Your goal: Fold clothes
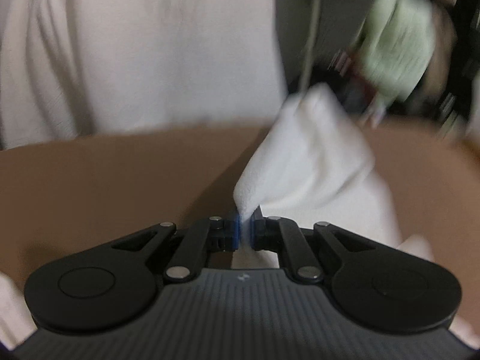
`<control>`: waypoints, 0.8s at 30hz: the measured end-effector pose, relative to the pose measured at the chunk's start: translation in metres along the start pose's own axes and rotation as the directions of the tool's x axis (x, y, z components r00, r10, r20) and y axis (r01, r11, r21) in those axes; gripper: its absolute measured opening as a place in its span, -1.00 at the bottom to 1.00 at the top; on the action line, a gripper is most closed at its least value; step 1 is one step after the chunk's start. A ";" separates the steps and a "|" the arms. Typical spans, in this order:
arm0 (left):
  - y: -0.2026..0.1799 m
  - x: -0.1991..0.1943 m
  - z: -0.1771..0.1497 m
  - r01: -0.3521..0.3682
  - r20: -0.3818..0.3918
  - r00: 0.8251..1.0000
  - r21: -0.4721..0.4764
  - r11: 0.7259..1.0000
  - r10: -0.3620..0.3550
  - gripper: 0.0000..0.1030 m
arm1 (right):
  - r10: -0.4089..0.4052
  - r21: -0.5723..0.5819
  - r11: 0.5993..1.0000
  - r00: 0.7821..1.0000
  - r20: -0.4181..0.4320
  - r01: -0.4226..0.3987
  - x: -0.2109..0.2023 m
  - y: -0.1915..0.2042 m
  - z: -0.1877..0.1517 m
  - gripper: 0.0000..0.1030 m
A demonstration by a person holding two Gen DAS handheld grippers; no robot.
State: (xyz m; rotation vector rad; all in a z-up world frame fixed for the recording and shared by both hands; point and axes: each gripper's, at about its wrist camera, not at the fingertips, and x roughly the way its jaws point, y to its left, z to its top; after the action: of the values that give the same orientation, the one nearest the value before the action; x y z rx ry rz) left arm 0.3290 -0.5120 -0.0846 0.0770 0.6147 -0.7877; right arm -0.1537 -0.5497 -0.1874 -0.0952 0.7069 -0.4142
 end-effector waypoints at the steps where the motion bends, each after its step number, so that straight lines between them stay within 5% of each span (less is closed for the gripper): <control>1: 0.001 -0.013 0.009 0.012 0.062 0.998 -0.014 1.000 -0.011 -0.87 | -0.027 -0.004 1.000 0.999 0.046 0.027 -0.010 0.001 0.006 -0.60; 3: 0.001 -0.044 0.028 0.005 0.209 0.978 -0.038 0.999 0.003 -0.87 | -0.085 -0.028 0.996 0.986 0.145 0.090 -0.033 0.006 0.019 -0.60; 5: 0.009 -0.069 0.038 0.001 0.354 0.935 -0.076 0.997 0.026 -0.87 | -0.156 -0.060 0.983 0.960 0.234 0.175 -0.045 0.015 0.027 -0.59; 7: 0.015 -0.069 0.040 -0.106 0.402 0.906 -0.083 0.991 0.131 -0.86 | -0.186 -0.075 0.975 0.951 0.247 0.210 -0.034 0.017 0.032 -0.59; 8: 0.015 -0.060 0.039 -0.168 0.375 0.910 -0.059 0.984 0.178 -0.80 | -0.191 -0.084 0.973 0.952 0.240 0.217 -0.022 0.017 0.033 -0.56; 10: 0.009 -0.016 0.034 -0.282 0.152 0.953 0.114 0.953 0.264 -0.66 | -0.158 -0.091 0.980 0.972 0.176 0.176 0.014 0.012 0.031 -0.53; 11: 0.005 0.007 0.027 -0.316 0.019 0.947 0.225 0.922 0.320 -0.65 | -0.123 -0.069 0.989 0.984 0.125 0.132 0.030 0.008 0.029 -0.53; 13: -0.002 0.027 -0.004 -0.351 -0.122 0.894 0.410 0.842 0.431 -0.65 | -0.054 0.027 0.998 0.997 0.046 0.053 0.046 -0.003 0.023 -0.47; 16: -0.009 -0.003 -0.043 -0.328 -0.107 0.896 0.494 0.805 0.430 -0.61 | -0.014 0.230 0.973 0.999 0.038 0.005 0.034 -0.024 0.013 -0.25; 19: -0.011 -0.053 -0.077 -0.281 -0.119 0.907 0.544 0.791 0.404 -0.41 | 0.043 0.417 0.907 0.999 0.032 -0.052 0.013 -0.044 -0.001 -0.21; 21: -0.017 -0.091 -0.095 -0.242 -0.133 0.919 0.553 0.797 0.372 -0.25 | 0.105 0.517 0.850 0.994 0.021 -0.101 -0.001 -0.052 -0.016 -0.21; 24: -0.023 -0.163 -0.127 -0.174 -0.154 0.946 0.507 0.845 0.287 0.11 | 0.212 0.581 0.789 0.976 0.046 -0.199 -0.024 -0.046 -0.045 -0.19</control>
State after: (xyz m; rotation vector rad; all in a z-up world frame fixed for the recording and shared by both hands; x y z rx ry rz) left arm 0.1629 -0.3874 -0.0967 0.7053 0.5924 -0.6854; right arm -0.2147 -0.5796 -0.1965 0.5716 0.5762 -0.4067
